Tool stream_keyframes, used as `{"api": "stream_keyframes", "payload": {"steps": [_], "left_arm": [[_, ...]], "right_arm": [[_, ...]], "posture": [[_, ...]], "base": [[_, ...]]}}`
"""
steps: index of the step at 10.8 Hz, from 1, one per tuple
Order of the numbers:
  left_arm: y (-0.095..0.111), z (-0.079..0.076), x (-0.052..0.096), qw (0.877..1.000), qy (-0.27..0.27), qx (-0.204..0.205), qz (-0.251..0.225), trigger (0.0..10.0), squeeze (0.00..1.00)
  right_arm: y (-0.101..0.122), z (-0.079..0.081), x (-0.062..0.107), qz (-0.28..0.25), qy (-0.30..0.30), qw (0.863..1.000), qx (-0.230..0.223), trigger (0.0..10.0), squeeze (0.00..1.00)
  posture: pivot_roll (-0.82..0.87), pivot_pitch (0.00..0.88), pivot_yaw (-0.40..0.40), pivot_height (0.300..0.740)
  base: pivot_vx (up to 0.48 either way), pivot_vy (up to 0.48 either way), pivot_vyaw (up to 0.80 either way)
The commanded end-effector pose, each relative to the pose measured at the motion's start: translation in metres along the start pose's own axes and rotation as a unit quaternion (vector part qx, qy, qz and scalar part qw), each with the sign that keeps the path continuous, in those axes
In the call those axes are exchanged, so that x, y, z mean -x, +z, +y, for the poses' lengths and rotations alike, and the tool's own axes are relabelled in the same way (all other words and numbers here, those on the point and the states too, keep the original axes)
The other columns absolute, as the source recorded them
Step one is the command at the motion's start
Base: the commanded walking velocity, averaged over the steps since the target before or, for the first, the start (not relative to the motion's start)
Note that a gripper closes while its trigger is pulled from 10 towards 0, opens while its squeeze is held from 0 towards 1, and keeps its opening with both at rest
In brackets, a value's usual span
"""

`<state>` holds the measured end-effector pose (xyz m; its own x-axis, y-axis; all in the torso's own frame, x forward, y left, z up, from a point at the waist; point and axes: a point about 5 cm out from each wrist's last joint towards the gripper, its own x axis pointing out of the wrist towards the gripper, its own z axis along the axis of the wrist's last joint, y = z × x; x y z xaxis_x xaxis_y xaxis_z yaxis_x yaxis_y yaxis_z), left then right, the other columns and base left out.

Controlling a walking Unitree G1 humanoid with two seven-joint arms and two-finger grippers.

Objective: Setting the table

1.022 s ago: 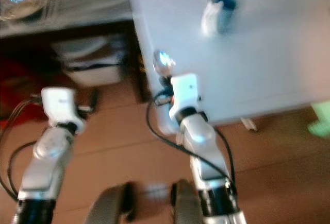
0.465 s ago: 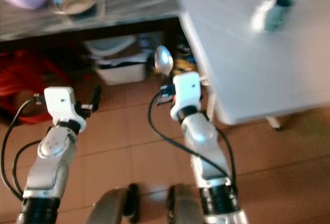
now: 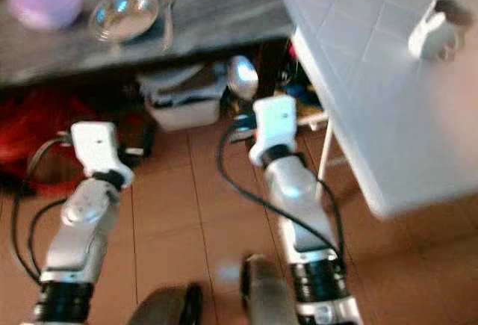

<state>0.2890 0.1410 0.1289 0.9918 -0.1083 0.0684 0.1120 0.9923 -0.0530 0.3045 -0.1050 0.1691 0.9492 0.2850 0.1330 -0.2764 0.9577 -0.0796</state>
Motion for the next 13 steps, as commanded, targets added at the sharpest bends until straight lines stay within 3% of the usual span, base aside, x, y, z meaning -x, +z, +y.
{"api": "stream_keyframes", "payload": {"steps": [1, 3, 7, 11, 13], "left_arm": [[-0.003, -0.002, 0.001, 1.000, -0.007, 0.001, 0.005, 10.0, 0.00], [-0.002, 0.000, 0.001, 1.000, 0.000, 0.003, 0.001, 10.0, 0.00], [-0.002, 0.010, 0.002, 0.999, 0.033, -0.009, -0.005, 10.0, 0.00], [-0.011, 0.029, 0.021, 0.998, 0.066, -0.008, 0.006, 10.0, 0.00], [-0.008, 0.030, 0.020, 0.998, 0.069, -0.015, 0.001, 10.0, 0.00]], "right_arm": [[-0.002, -0.005, 0.001, 0.003, -0.011, 1.000, 0.005, 10.0, 0.00], [-0.001, -0.005, -0.003, -0.002, -0.016, 1.000, 0.013, 10.0, 0.00], [-0.002, -0.005, -0.004, -0.009, -0.020, 1.000, 0.017, 10.0, 0.00], [-0.019, -0.031, 0.011, 0.013, -0.095, 0.995, 0.022, 10.0, 0.00], [-0.019, -0.046, 0.006, 0.014, -0.140, 0.990, 0.014, 10.0, 0.00]], "posture": [[-0.07, 0.193, 0.041, 0.740], [-0.06, 0.178, 0.043, 0.740], [-0.06, 0.152, 0.047, 0.740], [-0.06, 0.107, 0.051, 0.740], [-0.04, 0.100, 0.064, 0.740]], "base": [[0.480, 0.000, 0.00], [0.480, 0.000, 0.00], [0.415, 0.000, 0.79], [0.000, 0.000, 0.00], [0.000, 0.000, 0.00]]}}
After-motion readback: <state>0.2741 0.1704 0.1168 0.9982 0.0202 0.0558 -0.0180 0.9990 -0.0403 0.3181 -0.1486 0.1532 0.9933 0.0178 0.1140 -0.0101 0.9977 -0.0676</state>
